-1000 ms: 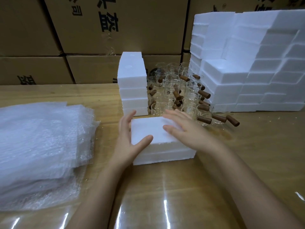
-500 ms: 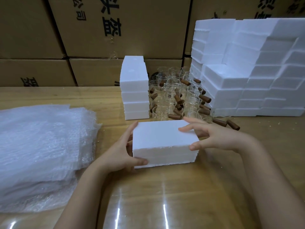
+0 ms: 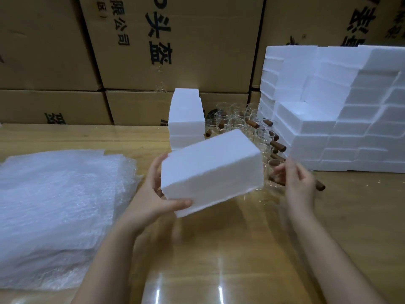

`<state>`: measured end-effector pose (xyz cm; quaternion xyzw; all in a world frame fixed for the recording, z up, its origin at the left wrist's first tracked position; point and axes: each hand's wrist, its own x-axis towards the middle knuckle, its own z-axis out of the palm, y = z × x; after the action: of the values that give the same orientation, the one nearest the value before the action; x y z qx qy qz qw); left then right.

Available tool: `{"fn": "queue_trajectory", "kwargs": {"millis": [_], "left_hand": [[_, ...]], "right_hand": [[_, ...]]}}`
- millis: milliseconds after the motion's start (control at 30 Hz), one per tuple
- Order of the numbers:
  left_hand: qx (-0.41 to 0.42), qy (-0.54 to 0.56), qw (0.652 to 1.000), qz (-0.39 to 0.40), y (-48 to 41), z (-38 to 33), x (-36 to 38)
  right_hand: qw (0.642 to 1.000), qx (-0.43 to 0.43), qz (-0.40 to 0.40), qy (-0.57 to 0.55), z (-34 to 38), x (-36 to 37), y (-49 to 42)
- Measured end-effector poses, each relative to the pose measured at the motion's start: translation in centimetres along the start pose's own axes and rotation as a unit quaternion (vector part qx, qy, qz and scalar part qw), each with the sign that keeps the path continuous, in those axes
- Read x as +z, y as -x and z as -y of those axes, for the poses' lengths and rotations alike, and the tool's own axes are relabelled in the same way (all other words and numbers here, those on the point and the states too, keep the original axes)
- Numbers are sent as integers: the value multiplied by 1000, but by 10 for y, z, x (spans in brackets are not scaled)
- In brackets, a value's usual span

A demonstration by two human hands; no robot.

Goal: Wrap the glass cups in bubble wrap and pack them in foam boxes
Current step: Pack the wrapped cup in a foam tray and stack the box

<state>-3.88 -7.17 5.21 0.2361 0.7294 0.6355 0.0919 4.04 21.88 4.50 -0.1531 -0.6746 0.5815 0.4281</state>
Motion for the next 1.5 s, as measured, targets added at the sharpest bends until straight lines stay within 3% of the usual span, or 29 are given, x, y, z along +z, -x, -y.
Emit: {"fn": "queue_trajectory", "kwargs": {"millis": [100, 233, 333, 533, 667, 867, 1033, 1200, 1367, 1500], "left_hand": [[48, -2, 992, -119, -7, -33, 1], [92, -67, 965, -237, -35, -68, 1], [76, -153, 941, -291, -64, -81, 4], [-27, -313, 892, -324, -95, -80, 22], [-44, -373, 851, -367, -104, -85, 32], [-32, -405, 869, -283, -102, -93, 28], [-19, -492, 845, -209, -95, -98, 19], [18, -491, 845, -209, -106, -98, 4], [27, -397, 891, -220, -117, -89, -2], [19, -370, 897, -241, -132, -84, -4]], "right_hand": [[992, -50, 97, 55, -22, 20, 27], [936, -169, 236, 197, -40, 30, 48], [916, -225, 246, 222, -36, 29, 47], [919, -214, 233, 235, -35, 29, 46], [908, -229, 243, 253, -33, 29, 48], [901, -230, 247, 273, -34, 30, 47], [897, -228, 255, 281, -33, 29, 47], [896, -225, 254, 286, -32, 28, 48], [895, -232, 247, 291, -29, 29, 49], [898, -223, 245, 289, -30, 28, 48]]}}
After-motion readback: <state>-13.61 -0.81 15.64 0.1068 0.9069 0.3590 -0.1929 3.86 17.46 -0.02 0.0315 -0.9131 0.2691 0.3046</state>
